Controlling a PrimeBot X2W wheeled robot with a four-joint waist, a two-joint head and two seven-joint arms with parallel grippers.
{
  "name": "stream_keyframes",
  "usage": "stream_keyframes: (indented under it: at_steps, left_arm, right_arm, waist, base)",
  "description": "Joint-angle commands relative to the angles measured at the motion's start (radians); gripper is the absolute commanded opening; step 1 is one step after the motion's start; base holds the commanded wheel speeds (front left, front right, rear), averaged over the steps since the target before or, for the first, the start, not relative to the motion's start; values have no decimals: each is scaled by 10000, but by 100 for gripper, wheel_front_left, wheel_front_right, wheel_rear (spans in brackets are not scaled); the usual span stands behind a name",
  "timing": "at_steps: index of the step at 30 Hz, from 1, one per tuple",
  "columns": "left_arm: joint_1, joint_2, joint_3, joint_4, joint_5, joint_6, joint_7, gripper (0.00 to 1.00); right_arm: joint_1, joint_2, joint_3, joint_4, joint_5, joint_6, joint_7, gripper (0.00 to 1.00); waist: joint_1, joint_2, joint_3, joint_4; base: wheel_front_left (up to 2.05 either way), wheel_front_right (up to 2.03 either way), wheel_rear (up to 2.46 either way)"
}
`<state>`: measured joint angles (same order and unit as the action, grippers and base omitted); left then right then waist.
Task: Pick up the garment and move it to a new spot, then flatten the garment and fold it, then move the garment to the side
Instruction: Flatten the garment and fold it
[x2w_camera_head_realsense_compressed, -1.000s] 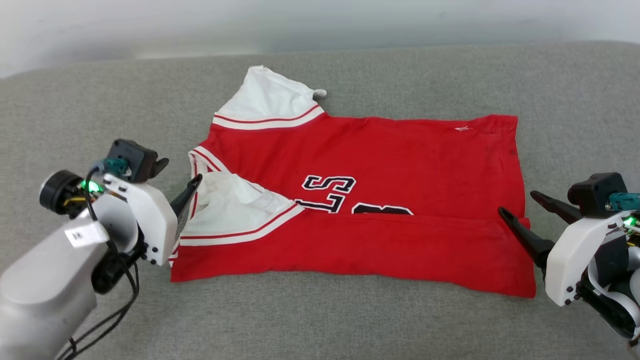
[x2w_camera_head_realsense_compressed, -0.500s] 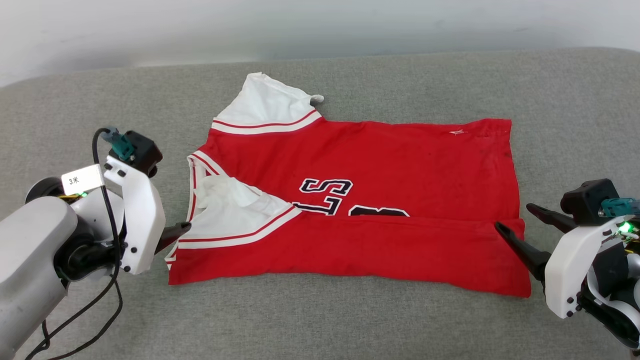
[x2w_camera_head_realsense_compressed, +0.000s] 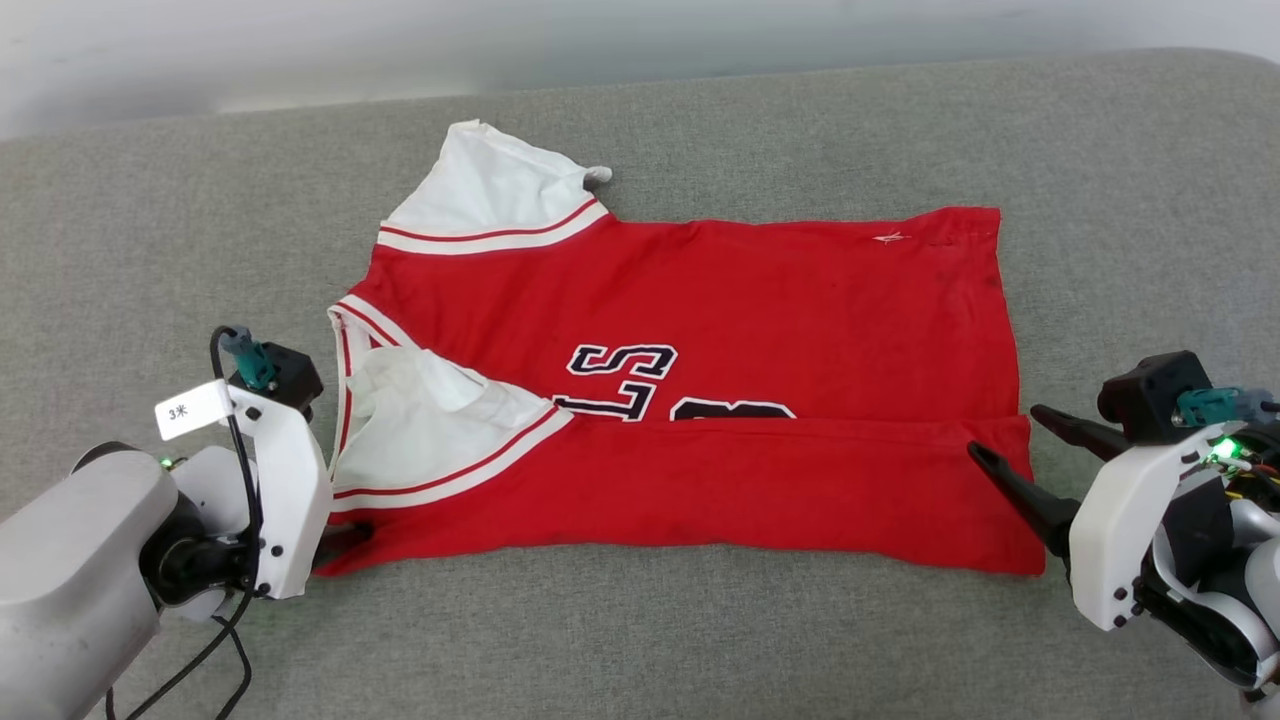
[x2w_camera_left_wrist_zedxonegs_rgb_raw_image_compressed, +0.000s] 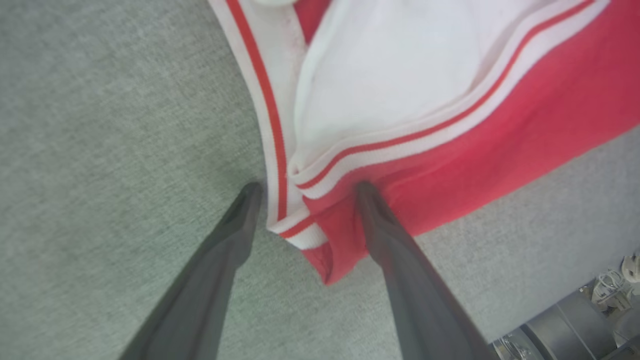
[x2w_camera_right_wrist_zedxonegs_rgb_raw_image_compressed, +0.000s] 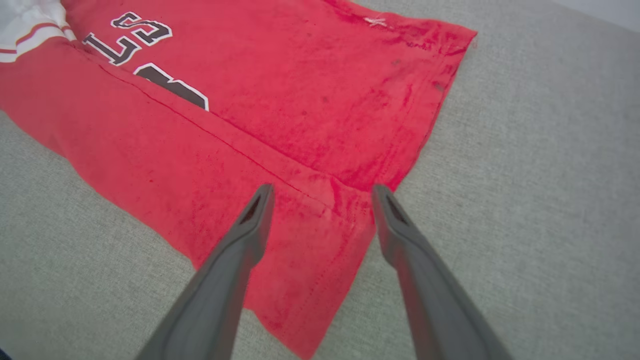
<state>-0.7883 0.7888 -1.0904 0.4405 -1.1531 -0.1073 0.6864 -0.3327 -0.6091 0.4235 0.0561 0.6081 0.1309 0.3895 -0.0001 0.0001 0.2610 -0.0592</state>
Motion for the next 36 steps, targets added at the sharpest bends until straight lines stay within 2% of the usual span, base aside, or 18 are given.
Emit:
stream_keyframes:
  at_steps: [1, 2, 3, 4, 6, 7, 9, 13, 17, 19, 23, 31, 35, 36]
  left_arm:
    - [630, -430, -413, 227, 17, -56, 33, 100]
    - [687, -487, -485, 305, 20, -62, 64, 100]
    - [664, -491, -559, 333, 131, -81, 3, 17]
    - [598, -465, -560, 354, 182, -117, -99, 0]
    - [471, -426, -488, 244, 148, -165, -264, 0]
    - [138, -81, -390, -46, 313, -199, -536, 0]
    - [-28, 87, -340, -295, 388, -207, -697, 0]
    - [-148, 450, -228, -876, 435, -212, -1026, 0]
    - [-209, 649, -235, -1369, 578, -219, -1272, 0]
    - [-221, 682, -254, -1587, 668, -212, -1323, 0]
    - [-284, 659, -257, -1897, 780, -147, -1403, 0]
    - [-136, 708, -261, -2117, 879, 7, -1593, 0]
    - [-24, 680, -280, -2079, 813, 28, -1649, 0]
    - [4, 678, -272, -2068, 784, 36, -1678, 0]
  right_arm:
    - [-192, 19, 40, 24, 52, -4, 2, 100]
    - [-290, -9, 67, 24, 68, -4, 19, 100]
    - [-394, -67, 82, 6, 57, -4, 28, 100]
    - [-501, -136, 100, -11, 44, -4, 49, 100]
    - [-712, -300, 110, -66, 62, -4, 160, 100]
    - [-1169, -754, 417, -279, 181, -4, 658, 100]
    - [-1580, -1158, 667, -454, 311, -4, 1137, 100]
    - [-2247, -1874, 1452, -596, 920, -5, 2857, 100]
    - [-2676, -2110, 1914, -308, 1521, -4, 4592, 100]
    - [-2668, -1976, 1985, -27, 1773, -4, 5128, 100]
    - [-2298, -1457, 1985, 590, 1989, -4, 5466, 100]
    - [-1234, 289, 2328, 2166, 1855, 7, 4968, 100]
    - [-932, 706, 2560, 2526, 1854, 47, 4625, 100]
    - [-971, 683, 2526, 2561, 1821, 47, 4469, 73]
  waist:
    - [1, -1, 17, -29]
    - [1, -1, 7, -42]
    - [1, -1, -8, -55]
    - [1, -1, -41, -66]
    - [1, -1, -120, -48]
    - [1, -1, -236, -7]
    - [1, -1, -299, 45]
    - [1, -1, -380, 97]
    - [1, -1, -340, 204]
    - [1, -1, -286, 262]
    - [1, -1, -117, 386]
    - [1, -1, 162, 412]
    - [1, -1, 196, 418]
    - [1, -1, 184, 413]
  base:
    - [0, 0, 0]
    - [0, 0, 0]
    - [0, 0, 0]
    - [0, 0, 0]
    - [0, 0, 0]
    - [0, 0, 0]
    - [0, 0, 0]
    - [0, 0, 0]
    - [0, 0, 0]
    - [0, 0, 0]
    - [0, 0, 0]
    - [0, 0, 0]
    - [0, 0, 0]
    - [0, 0, 0]
